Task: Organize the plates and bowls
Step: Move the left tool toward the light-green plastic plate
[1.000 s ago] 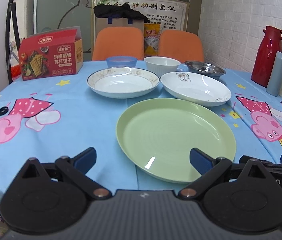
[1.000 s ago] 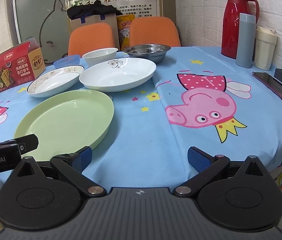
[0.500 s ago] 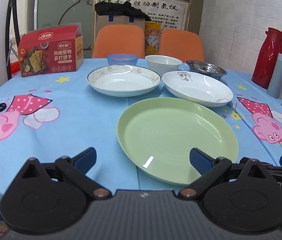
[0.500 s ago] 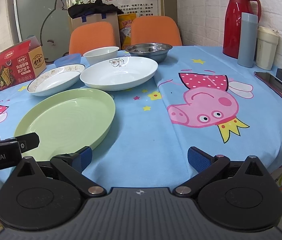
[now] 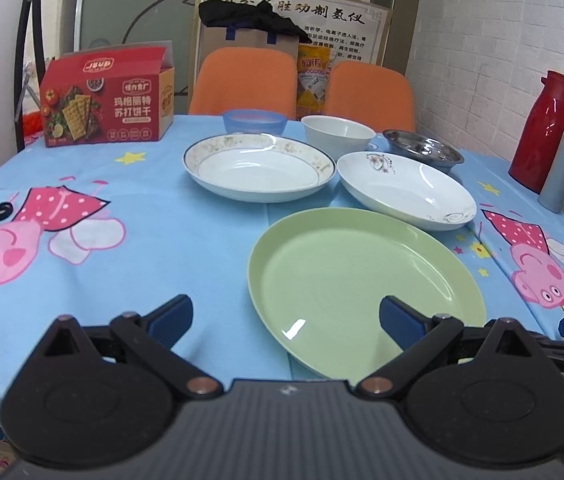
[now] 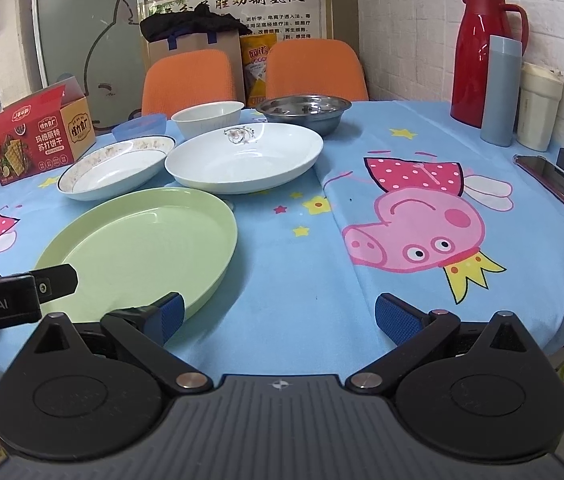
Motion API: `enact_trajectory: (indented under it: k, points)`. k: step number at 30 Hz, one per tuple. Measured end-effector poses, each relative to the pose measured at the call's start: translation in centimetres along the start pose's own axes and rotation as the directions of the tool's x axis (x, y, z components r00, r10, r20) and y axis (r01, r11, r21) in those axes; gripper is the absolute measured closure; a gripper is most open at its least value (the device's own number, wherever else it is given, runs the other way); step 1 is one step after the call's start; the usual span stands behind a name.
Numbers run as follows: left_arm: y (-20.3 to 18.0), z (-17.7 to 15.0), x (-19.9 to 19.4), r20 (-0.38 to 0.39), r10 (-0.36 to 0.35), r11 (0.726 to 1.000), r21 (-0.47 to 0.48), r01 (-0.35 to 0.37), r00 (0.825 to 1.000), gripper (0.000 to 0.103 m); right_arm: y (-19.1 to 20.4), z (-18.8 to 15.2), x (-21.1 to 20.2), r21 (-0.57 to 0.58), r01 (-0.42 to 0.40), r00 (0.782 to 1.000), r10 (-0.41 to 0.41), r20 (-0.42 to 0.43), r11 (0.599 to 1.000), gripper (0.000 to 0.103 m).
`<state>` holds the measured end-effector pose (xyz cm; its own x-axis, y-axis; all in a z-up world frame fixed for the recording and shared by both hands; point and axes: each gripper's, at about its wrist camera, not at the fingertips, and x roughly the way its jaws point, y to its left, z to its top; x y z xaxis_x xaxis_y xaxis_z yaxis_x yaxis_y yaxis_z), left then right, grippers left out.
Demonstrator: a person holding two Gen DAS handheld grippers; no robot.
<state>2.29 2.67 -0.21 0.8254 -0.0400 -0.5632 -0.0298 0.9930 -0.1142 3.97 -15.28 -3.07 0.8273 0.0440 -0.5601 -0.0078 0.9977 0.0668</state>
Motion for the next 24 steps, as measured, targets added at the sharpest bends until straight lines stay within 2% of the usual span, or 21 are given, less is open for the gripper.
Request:
enact_trajectory:
  k: [5,11,16,19,24]
  points:
    - [1.3,1.1,1.1,-0.035,0.017,1.0,-0.022,-0.018,0.999,0.005,0.2,1.0,1.3,0.001,-0.01,1.0,0.01,-0.026,1.0,0.0]
    - [3.3,2.3,3.1,-0.099,-0.019,0.995,-0.094,0.009,0.995,0.005,1.1,2.4,3.7,-0.006,-0.068,0.996,0.067,-0.059,0.998,0.0]
    - [3.6,2.8,4.1,-0.126,-0.015,0.996,-0.086,0.004,0.992,0.005,2.1,3.0,5.5,-0.048,-0.092,0.992,0.087,-0.091,0.995,0.0]
    - [3.4,2.9,4.7,-0.146,-0.053,0.996,-0.077,0.042,0.988,0.005,2.6,2.8,6.2,-0.093,-0.074,0.993,0.065,-0.099,0.993,0.0]
    - [3.0,2.8,5.2,-0.148,-0.125,0.992,-0.029,0.122,0.981,0.005,2.2,2.6,6.2,-0.11,-0.107,0.992,0.099,-0.075,0.988,0.0]
